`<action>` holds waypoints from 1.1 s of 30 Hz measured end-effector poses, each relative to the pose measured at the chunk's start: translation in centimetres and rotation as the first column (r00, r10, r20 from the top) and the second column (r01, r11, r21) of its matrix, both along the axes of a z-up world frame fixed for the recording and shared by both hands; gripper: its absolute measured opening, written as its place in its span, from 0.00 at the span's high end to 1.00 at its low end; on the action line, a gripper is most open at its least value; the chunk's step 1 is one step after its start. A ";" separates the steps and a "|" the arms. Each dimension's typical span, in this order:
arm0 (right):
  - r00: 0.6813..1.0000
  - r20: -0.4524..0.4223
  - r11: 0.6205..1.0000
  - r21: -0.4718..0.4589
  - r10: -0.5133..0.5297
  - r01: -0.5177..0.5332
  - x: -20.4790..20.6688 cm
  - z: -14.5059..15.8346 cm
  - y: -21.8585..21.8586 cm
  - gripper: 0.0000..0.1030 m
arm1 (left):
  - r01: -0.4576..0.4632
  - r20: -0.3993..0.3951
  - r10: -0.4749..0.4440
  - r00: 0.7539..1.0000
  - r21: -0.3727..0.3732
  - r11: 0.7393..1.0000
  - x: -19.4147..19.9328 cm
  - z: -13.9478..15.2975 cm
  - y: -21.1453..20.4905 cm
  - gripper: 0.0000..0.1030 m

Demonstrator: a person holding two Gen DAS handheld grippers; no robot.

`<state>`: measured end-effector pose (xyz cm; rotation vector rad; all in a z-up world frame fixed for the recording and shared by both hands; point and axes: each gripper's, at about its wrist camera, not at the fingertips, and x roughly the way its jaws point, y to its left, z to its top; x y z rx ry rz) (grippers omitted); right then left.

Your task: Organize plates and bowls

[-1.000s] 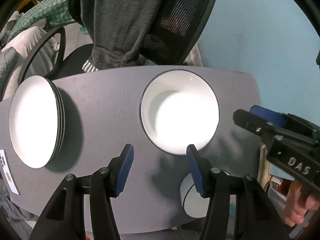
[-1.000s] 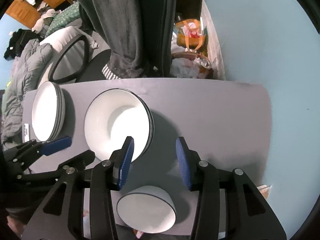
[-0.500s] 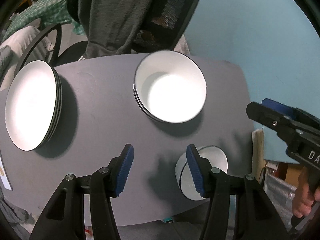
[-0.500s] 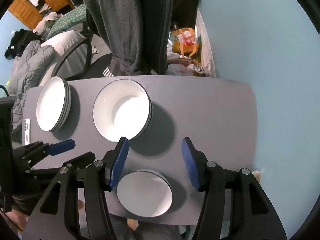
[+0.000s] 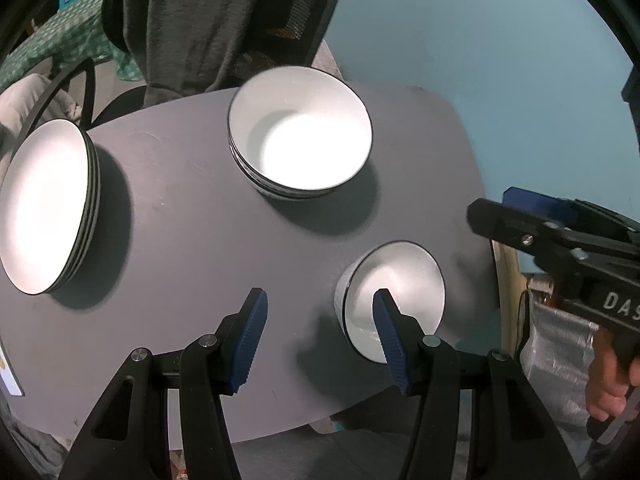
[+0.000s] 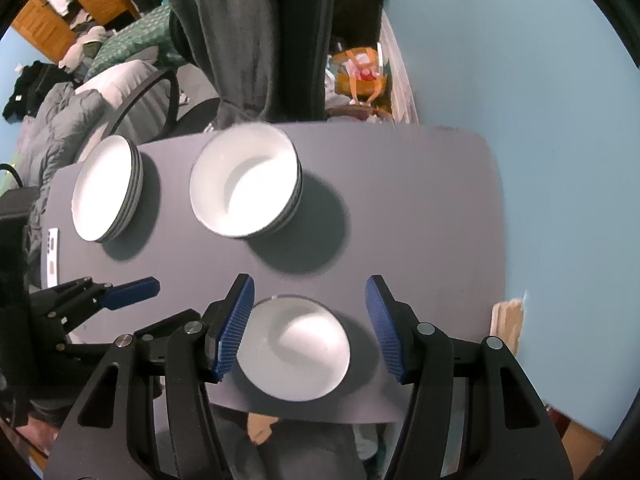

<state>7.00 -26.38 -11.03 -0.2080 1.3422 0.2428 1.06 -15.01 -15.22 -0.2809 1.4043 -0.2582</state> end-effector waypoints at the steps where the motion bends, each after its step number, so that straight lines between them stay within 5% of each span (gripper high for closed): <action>1: 1.000 -0.004 1.000 0.002 -0.006 0.006 -0.3 -0.3 -0.1 0.44 | 0.008 0.000 -0.008 1.000 0.003 1.000 -0.1 0.0 -0.2 0.46; 24: 0.991 -0.076 0.994 0.011 -0.111 0.112 -3.3 -5.2 -4.4 0.44 | 0.115 -0.047 -0.112 0.993 0.047 0.992 -1.2 -3.3 -3.6 0.46; 33: 0.990 -0.103 0.994 0.027 -0.100 0.103 -2.3 -7.3 -5.1 0.44 | 0.091 -0.098 -0.086 0.991 0.052 0.994 -0.9 -5.8 -4.3 0.46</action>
